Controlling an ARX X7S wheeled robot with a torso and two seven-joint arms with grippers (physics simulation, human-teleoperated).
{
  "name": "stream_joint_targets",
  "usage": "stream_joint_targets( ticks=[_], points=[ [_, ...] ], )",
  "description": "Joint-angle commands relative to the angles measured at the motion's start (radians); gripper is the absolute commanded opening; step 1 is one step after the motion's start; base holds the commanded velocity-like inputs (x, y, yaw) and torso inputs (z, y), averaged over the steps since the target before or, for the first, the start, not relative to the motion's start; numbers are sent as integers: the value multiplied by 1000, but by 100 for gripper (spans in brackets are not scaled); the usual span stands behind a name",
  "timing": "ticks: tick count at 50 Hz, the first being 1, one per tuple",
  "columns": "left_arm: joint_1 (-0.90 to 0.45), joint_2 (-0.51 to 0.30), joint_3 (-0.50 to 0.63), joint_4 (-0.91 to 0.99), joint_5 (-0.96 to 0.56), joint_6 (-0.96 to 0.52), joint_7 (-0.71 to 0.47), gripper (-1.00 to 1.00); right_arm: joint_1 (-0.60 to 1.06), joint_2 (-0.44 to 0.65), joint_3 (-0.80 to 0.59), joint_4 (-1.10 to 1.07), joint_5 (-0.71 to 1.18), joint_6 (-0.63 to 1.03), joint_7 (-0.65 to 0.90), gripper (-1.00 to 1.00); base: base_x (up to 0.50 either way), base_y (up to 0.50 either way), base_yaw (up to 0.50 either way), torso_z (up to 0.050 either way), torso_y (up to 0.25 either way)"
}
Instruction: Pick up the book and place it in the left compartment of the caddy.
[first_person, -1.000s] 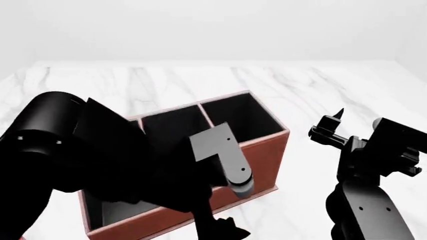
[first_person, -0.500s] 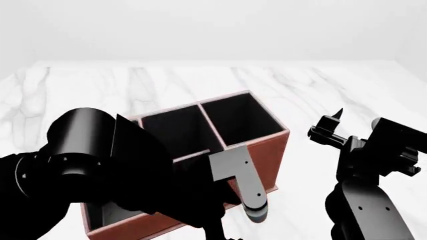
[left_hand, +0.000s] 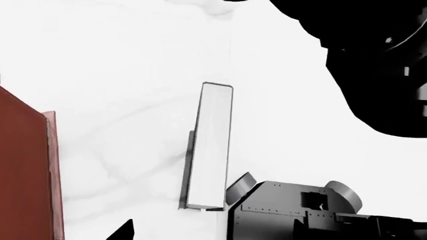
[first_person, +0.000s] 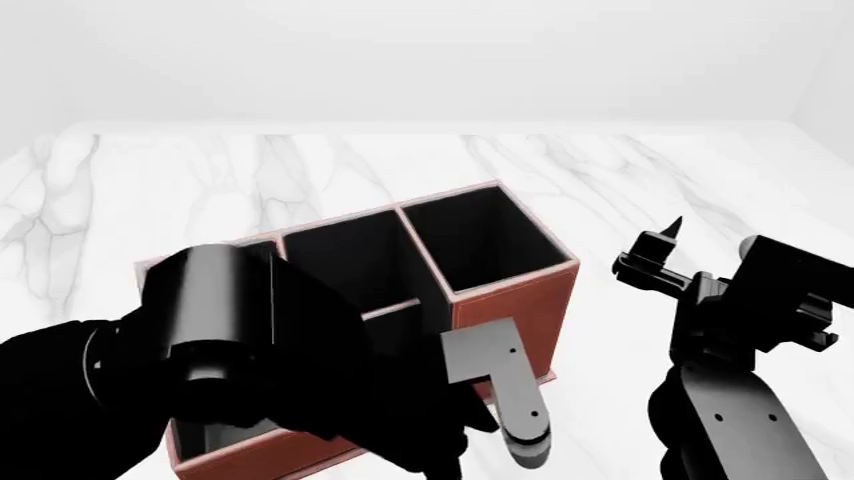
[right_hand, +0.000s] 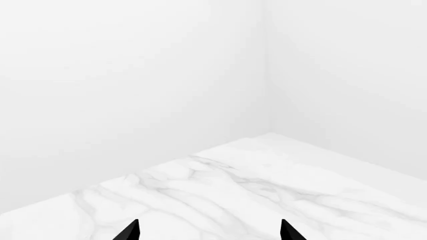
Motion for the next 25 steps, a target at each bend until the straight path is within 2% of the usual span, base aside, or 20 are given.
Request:
stream_joint_targets(
  ticks=[1, 16, 25],
  points=[
    [27, -10, 61, 45, 129, 136, 167, 100, 0, 3, -5, 1, 5, -2, 4, 100, 0, 0, 0, 0, 0],
    [16, 22, 90, 48, 107, 107, 168, 100, 3, 7, -12, 11, 10, -8, 10, 100, 0, 0, 0, 0, 0],
    [21, 34, 123, 3, 162, 145, 215, 100, -1, 10, -19, 6, 13, -8, 13, 100, 0, 0, 0, 0, 0]
  ],
)
